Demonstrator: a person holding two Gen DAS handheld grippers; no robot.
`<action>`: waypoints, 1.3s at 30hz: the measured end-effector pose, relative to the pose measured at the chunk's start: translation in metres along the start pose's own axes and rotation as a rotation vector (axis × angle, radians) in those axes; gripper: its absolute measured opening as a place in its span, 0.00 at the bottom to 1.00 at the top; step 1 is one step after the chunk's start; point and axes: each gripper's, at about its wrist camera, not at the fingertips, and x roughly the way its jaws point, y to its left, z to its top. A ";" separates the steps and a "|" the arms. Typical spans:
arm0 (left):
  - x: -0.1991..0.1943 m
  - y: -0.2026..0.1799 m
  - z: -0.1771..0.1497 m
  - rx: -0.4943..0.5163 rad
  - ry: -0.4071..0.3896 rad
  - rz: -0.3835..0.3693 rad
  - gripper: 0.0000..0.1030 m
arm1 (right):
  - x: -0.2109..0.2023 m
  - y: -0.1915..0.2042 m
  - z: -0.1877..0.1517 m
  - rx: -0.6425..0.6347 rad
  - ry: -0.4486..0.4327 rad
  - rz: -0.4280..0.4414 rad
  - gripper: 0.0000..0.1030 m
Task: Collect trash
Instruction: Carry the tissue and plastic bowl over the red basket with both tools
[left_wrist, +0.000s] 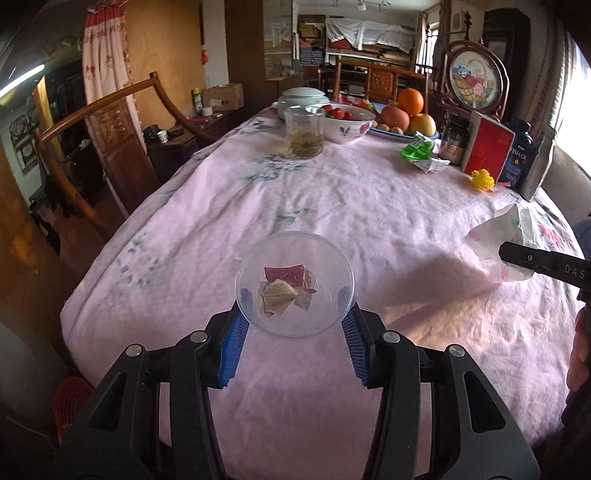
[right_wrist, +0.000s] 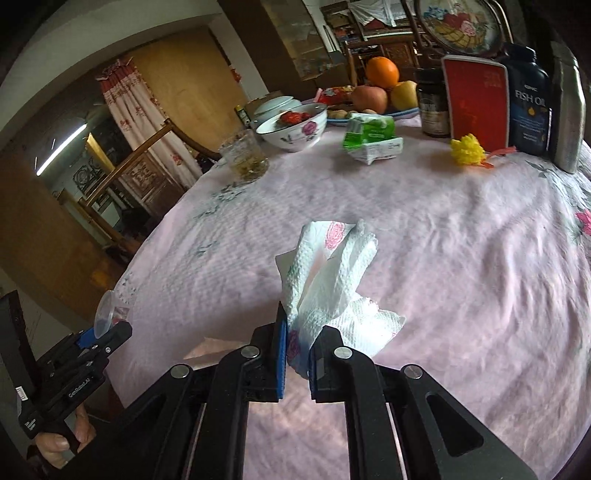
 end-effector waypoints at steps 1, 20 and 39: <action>-0.002 0.006 -0.004 -0.010 0.000 0.002 0.47 | 0.000 0.011 -0.002 -0.016 0.000 0.008 0.09; -0.057 0.189 -0.088 -0.320 -0.018 0.176 0.47 | 0.043 0.261 -0.055 -0.335 0.193 0.436 0.09; -0.026 0.406 -0.249 -0.743 0.230 0.380 0.47 | 0.226 0.493 -0.213 -0.499 0.651 0.611 0.12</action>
